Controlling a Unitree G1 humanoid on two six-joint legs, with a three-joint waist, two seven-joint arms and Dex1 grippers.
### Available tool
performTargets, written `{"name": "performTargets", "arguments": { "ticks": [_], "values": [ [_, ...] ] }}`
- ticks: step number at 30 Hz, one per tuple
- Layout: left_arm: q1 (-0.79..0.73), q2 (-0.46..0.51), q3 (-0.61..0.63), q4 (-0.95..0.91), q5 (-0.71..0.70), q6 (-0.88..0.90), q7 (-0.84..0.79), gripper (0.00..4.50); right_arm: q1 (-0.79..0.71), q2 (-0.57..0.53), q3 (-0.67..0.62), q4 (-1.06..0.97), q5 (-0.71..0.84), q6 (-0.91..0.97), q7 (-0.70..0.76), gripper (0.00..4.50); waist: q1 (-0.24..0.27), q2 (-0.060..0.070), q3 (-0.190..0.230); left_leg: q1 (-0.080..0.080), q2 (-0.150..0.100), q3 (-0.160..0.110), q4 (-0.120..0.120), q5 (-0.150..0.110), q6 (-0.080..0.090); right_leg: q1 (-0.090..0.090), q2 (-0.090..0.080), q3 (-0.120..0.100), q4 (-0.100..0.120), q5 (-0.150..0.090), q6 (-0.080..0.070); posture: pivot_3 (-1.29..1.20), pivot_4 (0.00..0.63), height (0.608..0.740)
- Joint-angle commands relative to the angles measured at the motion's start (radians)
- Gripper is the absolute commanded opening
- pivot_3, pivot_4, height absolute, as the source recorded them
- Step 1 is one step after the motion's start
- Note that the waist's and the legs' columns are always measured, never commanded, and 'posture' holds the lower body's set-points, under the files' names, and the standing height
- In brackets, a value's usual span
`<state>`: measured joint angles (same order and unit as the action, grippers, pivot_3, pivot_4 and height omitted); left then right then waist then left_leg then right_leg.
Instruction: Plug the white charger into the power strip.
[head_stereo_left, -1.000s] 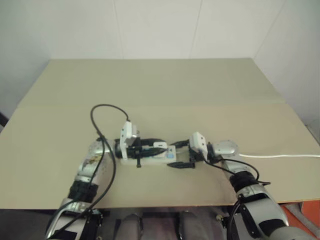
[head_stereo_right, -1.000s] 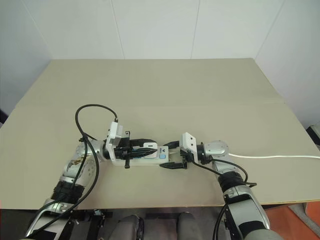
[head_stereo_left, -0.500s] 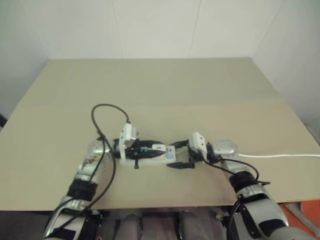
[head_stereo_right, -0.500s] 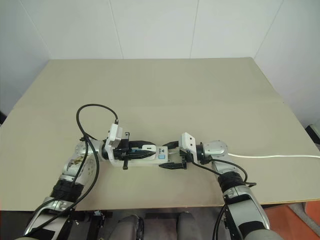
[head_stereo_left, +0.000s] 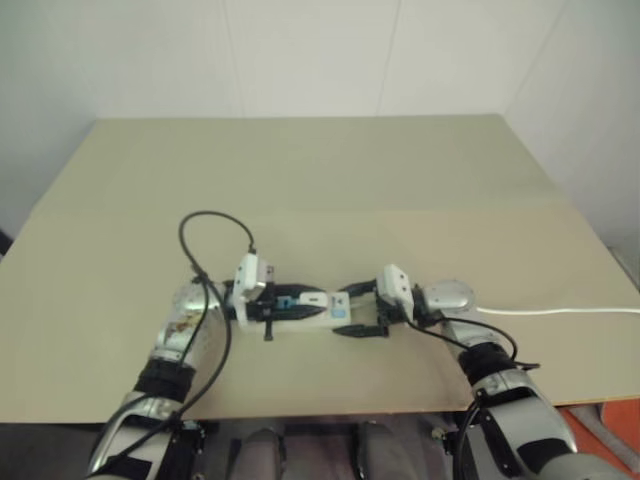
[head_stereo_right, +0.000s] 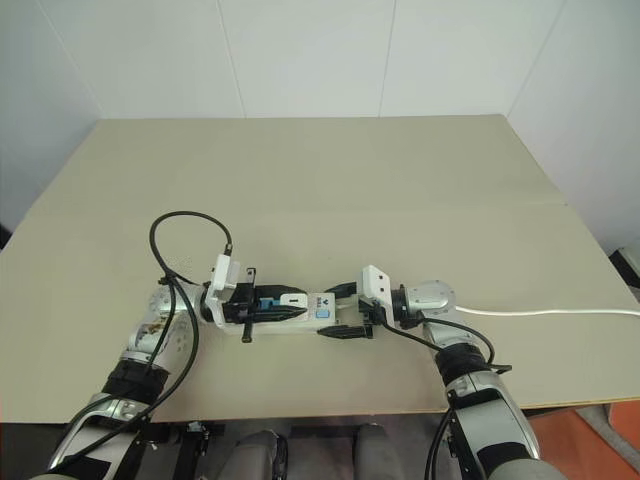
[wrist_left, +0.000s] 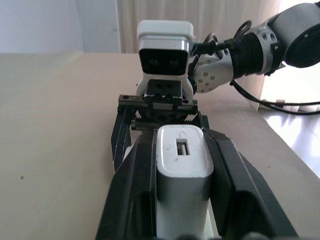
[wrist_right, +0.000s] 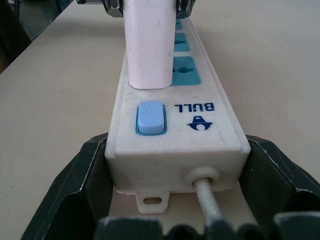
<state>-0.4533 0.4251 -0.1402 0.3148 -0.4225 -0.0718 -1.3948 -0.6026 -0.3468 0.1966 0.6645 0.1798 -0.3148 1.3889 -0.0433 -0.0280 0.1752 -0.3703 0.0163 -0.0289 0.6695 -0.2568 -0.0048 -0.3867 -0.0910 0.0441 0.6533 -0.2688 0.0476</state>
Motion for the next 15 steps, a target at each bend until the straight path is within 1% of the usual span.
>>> {"name": "performTargets", "arguments": {
  "ticks": [1,6,15],
  "values": [
    [0.041,0.08,-0.013,0.085,0.088,0.003,-0.018,1.02,0.004,-0.041,-0.012,0.007,-0.011,0.009,0.006,3.4,-0.001,0.0,0.0,0.0,0.0,0.0,0.0,0.0,0.0,0.0,0.0,0.0,0.0,0.0,0.0,0.0,0.15,0.74],
    [0.041,0.11,-0.03,0.096,0.091,0.015,-0.021,1.02,-0.004,-0.038,-0.007,0.015,-0.012,0.005,0.002,3.4,-0.004,0.001,-0.001,0.001,0.0,0.0,-0.001,0.0,0.0,0.0,0.0,0.0,0.0,0.0,0.0,0.0,0.15,0.74],
    [0.028,0.098,-0.037,0.09,0.081,0.031,0.009,1.02,-0.013,-0.037,-0.003,0.025,-0.011,-0.001,-0.001,3.4,-0.004,0.002,-0.002,0.001,0.0,0.0,-0.002,0.0,0.0,0.0,0.001,0.001,0.0,0.0,0.0,0.0,0.15,0.74]
  ]
}}
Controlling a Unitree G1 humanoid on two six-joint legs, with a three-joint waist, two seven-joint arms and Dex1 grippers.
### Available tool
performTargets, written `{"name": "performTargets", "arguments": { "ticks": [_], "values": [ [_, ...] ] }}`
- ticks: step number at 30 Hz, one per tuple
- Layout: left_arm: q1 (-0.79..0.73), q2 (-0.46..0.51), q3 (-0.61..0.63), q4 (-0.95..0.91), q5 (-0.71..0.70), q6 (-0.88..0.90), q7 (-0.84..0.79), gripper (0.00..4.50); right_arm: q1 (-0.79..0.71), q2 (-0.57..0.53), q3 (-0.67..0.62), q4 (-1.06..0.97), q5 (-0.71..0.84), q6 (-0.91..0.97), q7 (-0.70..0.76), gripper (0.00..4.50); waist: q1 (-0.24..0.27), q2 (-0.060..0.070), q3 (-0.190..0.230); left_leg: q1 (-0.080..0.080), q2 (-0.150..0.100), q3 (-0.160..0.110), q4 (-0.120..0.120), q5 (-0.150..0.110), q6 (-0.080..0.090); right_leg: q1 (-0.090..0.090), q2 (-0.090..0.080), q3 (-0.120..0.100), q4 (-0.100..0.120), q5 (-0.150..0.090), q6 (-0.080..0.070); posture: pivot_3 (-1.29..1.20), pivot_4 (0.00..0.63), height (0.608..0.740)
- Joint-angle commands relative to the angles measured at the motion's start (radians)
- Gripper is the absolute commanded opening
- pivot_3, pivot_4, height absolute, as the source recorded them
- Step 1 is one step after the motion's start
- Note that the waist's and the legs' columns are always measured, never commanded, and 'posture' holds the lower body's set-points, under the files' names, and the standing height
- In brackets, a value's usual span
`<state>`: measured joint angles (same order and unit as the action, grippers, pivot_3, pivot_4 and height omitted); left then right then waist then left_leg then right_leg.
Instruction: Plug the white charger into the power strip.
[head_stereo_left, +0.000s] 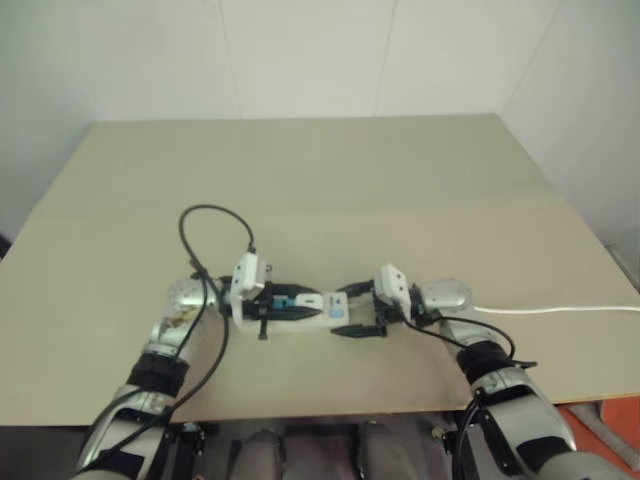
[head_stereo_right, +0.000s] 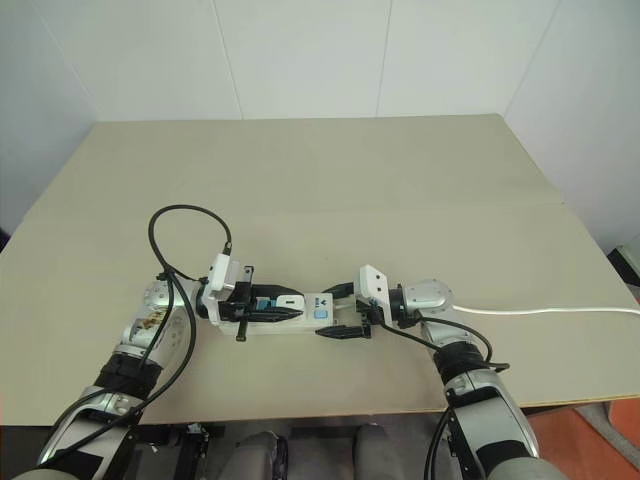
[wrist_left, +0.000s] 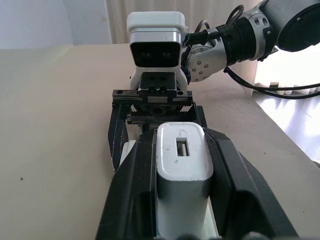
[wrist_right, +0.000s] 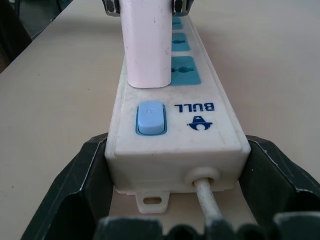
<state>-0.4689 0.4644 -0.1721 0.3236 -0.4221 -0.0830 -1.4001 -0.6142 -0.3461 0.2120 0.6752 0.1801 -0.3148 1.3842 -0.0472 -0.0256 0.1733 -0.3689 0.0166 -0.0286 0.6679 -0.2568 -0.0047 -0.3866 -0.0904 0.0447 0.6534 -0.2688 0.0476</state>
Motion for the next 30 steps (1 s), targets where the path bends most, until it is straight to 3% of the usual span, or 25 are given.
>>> {"name": "performTargets", "arguments": {
  "ticks": [1,4,14,21,24,30],
  "values": [
    [0.045,0.058,-0.006,0.079,0.081,0.043,0.017,1.02,-0.001,-0.038,-0.019,0.014,-0.012,-0.001,0.003,3.4,0.0,0.0,0.0,0.0,0.0,0.0,0.0,0.0,0.0,0.0,0.0,0.0,0.0,0.0,0.0,0.0,0.15,0.74],
    [0.05,0.064,-0.014,0.061,0.086,0.07,0.03,1.02,0.0,-0.037,-0.019,0.014,-0.012,-0.003,0.001,3.4,0.001,0.0,-0.001,0.0,0.0,0.0,0.0,0.0,0.0,0.0,0.0,0.0,0.0,0.0,0.0,0.0,0.15,0.74],
    [0.072,0.056,-0.003,-0.006,0.085,0.12,0.063,4.37,-0.009,-0.025,-0.018,0.024,-0.015,-0.009,-0.01,3.4,0.009,0.006,-0.005,0.0,-0.001,0.0,-0.001,0.0,0.0,0.001,-0.001,0.0,-0.001,0.0,0.0,0.0,0.15,0.74],
    [0.092,0.08,0.035,-0.129,0.029,0.181,0.039,4.47,-0.013,-0.023,-0.017,0.024,-0.003,0.016,0.013,3.4,0.006,0.007,-0.006,0.0,0.0,0.0,-0.001,0.0,0.0,0.001,-0.001,0.0,-0.002,0.0,0.0,0.0,0.15,0.74],
    [0.075,0.141,0.065,-0.203,0.004,0.251,0.026,4.5,-0.017,-0.025,-0.019,0.026,-0.007,0.02,0.008,4.4,0.005,0.006,-0.005,-0.001,0.0,0.0,-0.001,0.0,0.0,0.0,0.0,0.0,-0.002,0.0,0.0,0.0,0.15,0.74],
    [0.065,0.278,0.126,-0.291,-0.038,0.331,-0.022,4.5,-0.016,-0.072,-0.037,-0.027,0.015,0.064,0.034,4.45,0.005,0.006,-0.004,-0.003,0.0,0.0,-0.004,0.0,0.0,-0.001,-0.001,-0.001,-0.006,0.0,0.0,0.0,0.15,0.74]
  ]
}}
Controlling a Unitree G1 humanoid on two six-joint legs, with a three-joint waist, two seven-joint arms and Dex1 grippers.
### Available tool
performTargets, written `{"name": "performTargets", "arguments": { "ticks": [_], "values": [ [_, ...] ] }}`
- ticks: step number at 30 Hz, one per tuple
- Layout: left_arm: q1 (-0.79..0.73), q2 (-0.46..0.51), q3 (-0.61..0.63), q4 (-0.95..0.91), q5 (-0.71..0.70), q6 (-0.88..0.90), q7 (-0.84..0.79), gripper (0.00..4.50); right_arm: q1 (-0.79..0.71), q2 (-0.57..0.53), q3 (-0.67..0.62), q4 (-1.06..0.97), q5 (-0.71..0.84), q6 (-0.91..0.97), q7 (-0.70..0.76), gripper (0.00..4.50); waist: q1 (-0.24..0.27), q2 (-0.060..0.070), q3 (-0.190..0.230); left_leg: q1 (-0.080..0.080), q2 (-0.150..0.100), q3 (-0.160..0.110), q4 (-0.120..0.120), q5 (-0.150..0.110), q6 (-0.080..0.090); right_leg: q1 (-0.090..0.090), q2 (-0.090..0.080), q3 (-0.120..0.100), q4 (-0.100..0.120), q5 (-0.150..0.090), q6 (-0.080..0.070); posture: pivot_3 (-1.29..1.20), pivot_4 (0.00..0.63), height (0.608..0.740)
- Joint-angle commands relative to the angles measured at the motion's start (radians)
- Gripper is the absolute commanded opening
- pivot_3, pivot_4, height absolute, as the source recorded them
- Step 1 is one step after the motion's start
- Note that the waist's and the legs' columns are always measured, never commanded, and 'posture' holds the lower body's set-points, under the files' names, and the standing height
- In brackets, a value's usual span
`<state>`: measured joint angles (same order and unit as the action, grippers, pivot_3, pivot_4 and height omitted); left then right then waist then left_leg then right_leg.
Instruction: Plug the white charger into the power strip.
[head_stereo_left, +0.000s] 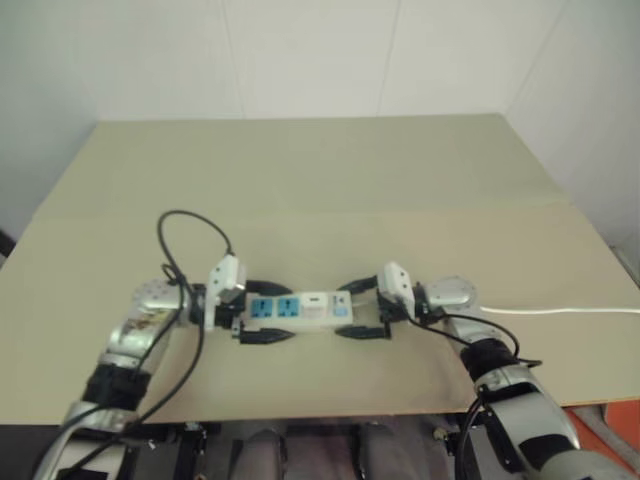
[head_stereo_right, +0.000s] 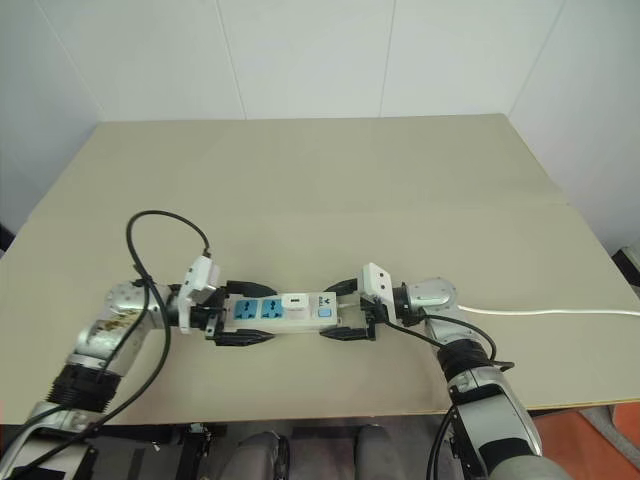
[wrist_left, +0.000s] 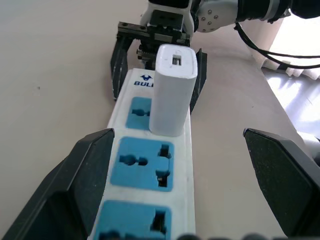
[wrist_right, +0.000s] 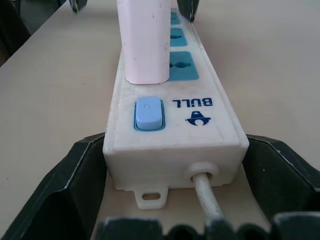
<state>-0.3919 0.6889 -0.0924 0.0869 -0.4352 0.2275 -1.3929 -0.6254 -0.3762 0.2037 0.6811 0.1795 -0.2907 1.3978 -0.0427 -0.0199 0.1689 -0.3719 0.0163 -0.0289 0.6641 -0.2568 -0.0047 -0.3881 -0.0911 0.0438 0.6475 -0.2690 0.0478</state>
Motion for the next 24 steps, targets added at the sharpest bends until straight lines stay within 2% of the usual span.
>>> {"name": "performTargets", "arguments": {
  "ticks": [1,5,10,12,19,24],
  "values": [
    [-0.012,0.076,0.055,-0.057,-0.026,0.022,-0.039,4.5,-0.003,-0.054,-0.036,-0.051,0.023,0.053,0.021,4.45,0.003,0.0,0.0,-0.001,0.0,0.0,0.0,0.0,0.0,0.0,0.0,0.0,0.0,0.0,0.0,0.0,0.15,0.74],
    [-0.015,0.152,0.066,-0.052,0.026,0.009,-0.037,4.5,0.034,-0.13,-0.086,-0.15,0.059,0.073,0.026,4.45,0.007,0.0,0.002,-0.006,0.0,0.0,-0.001,0.0,0.0,-0.004,-0.001,-0.001,-0.002,0.0,0.0,0.0,0.15,0.74],
    [0.005,0.229,0.13,-0.067,0.039,0.013,-0.004,4.5,0.167,-0.265,-0.208,-0.44,0.195,0.25,-0.003,4.45,0.01,0.0,0.002,-0.019,0.0,0.0,-0.001,0.0,0.0,-0.018,0.0,-0.001,0.0,0.0,0.0,0.0,0.15,0.74],
    [0.031,0.254,0.165,-0.083,0.023,0.03,0.005,4.5,0.233,-0.313,-0.264,-0.535,0.226,0.293,-0.034,4.45,0.011,0.0,0.002,-0.019,0.0,0.0,-0.001,0.0,0.0,-0.018,-0.001,-0.002,0.0,0.0,0.0,0.0,0.15,0.74],
    [0.255,0.386,0.329,-0.207,-0.019,0.075,-0.033,4.5,0.533,-0.483,-0.485,-0.803,0.329,0.464,-0.107,4.45,0.009,0.0,0.003,-0.02,0.0,0.001,-0.003,-0.003,0.004,-0.017,-0.001,-0.001,-0.001,-0.001,0.002,0.0,0.15,0.74],
    [0.414,0.389,0.469,-0.303,-0.05,0.127,0.012,4.5,0.713,-0.534,-0.627,-0.938,0.359,0.539,-0.15,4.45,0.015,-0.001,0.003,-0.018,0.001,0.003,-0.003,-0.003,0.005,-0.015,-0.001,-0.001,-0.006,-0.002,0.002,0.0,0.15,0.74]
  ]
}}
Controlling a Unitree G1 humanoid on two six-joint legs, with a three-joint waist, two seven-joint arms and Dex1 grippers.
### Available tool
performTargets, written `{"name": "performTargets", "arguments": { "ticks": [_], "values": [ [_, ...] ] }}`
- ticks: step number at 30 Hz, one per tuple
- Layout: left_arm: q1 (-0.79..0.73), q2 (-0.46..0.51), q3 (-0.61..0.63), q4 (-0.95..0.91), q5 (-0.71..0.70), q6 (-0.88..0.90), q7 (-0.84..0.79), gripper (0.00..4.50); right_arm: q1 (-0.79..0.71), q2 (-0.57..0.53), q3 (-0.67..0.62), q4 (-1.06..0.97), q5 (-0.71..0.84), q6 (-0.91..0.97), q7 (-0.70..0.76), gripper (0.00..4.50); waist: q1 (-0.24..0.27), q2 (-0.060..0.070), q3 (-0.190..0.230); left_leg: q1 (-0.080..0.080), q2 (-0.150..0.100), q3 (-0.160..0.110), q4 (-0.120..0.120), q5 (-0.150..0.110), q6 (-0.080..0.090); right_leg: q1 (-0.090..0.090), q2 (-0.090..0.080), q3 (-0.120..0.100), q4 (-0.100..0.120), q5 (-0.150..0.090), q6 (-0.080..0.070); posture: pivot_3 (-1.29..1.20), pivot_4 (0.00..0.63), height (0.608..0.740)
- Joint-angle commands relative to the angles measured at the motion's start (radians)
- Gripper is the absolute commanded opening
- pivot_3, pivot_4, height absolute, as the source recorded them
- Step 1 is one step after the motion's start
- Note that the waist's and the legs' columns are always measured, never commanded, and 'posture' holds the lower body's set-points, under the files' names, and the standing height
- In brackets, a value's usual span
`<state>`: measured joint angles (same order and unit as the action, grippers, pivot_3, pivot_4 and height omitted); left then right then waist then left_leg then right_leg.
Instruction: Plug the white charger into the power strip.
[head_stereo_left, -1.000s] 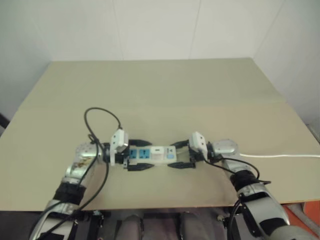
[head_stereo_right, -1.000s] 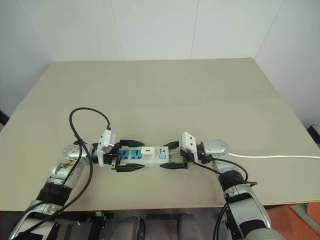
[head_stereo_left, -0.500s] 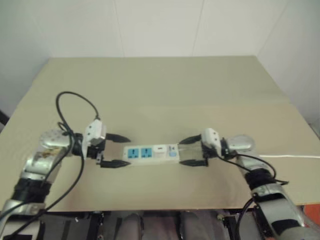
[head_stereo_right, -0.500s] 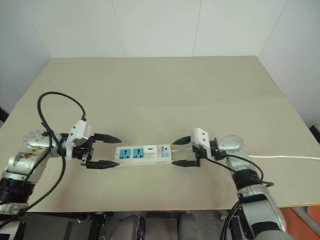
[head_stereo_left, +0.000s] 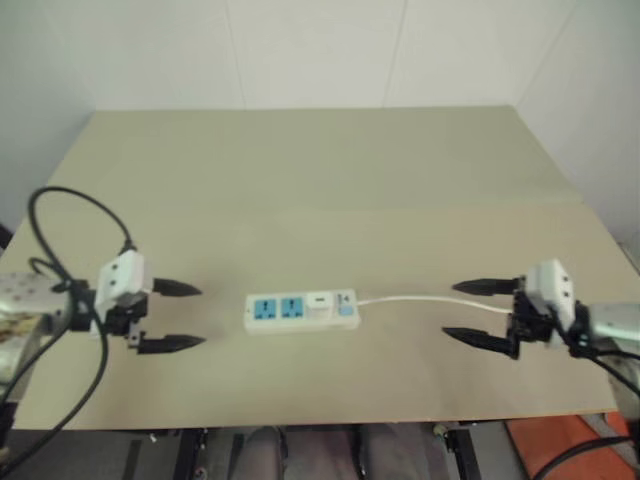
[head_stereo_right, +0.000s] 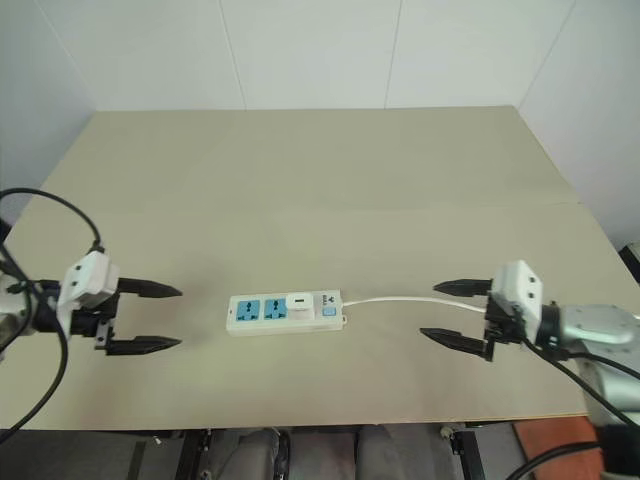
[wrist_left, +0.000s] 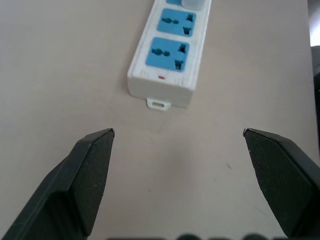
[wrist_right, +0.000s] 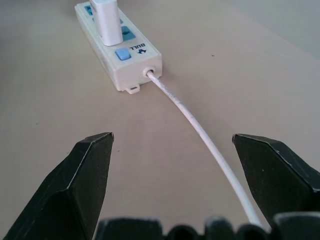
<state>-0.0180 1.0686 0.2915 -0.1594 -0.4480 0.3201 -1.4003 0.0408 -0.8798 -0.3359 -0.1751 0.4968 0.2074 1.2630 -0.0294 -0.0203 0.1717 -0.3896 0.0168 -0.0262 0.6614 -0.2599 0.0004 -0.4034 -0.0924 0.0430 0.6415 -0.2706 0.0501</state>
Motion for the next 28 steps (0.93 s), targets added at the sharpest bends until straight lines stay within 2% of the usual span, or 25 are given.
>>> {"name": "performTargets", "arguments": {
  "ticks": [1,4,9,28],
  "values": [
    [0.068,-0.002,0.109,-0.082,-0.032,0.035,0.042,4.5,0.078,-0.038,-0.109,-0.107,0.032,0.049,-0.025,4.45,0.003,0.0,0.0,0.0,0.0,0.0,0.0,0.0,0.0,0.0,0.0,0.0,0.0,0.0,0.0,0.0,0.15,0.74],
    [0.131,-0.041,0.17,-0.174,-0.08,0.09,0.101,4.5,0.135,-0.045,-0.155,-0.153,0.029,0.068,-0.045,4.45,0.008,0.0,0.0,0.002,0.0,0.0,0.0,0.0,0.0,0.002,0.0,0.0,0.001,0.0,0.0,0.0,0.15,0.74],
    [0.22,-0.051,0.202,-0.231,-0.061,0.069,0.112,4.5,0.153,-0.047,-0.164,-0.177,0.015,0.077,-0.075,4.45,0.012,-0.001,0.0,0.004,0.0,0.001,0.0,0.0,0.0,0.003,0.0,0.001,0.002,0.0,0.0,0.0,0.15,0.74],
    [0.203,-0.056,0.173,-0.254,-0.089,0.08,0.142,4.5,0.07,-0.058,-0.101,-0.163,-0.01,0.073,-0.109,4.45,0.014,-0.001,0.0,0.004,0.0,0.001,0.0,0.0,0.0,0.004,0.0,0.0,0.002,0.0,0.0,0.0,0.15,0.74]
  ]
}}
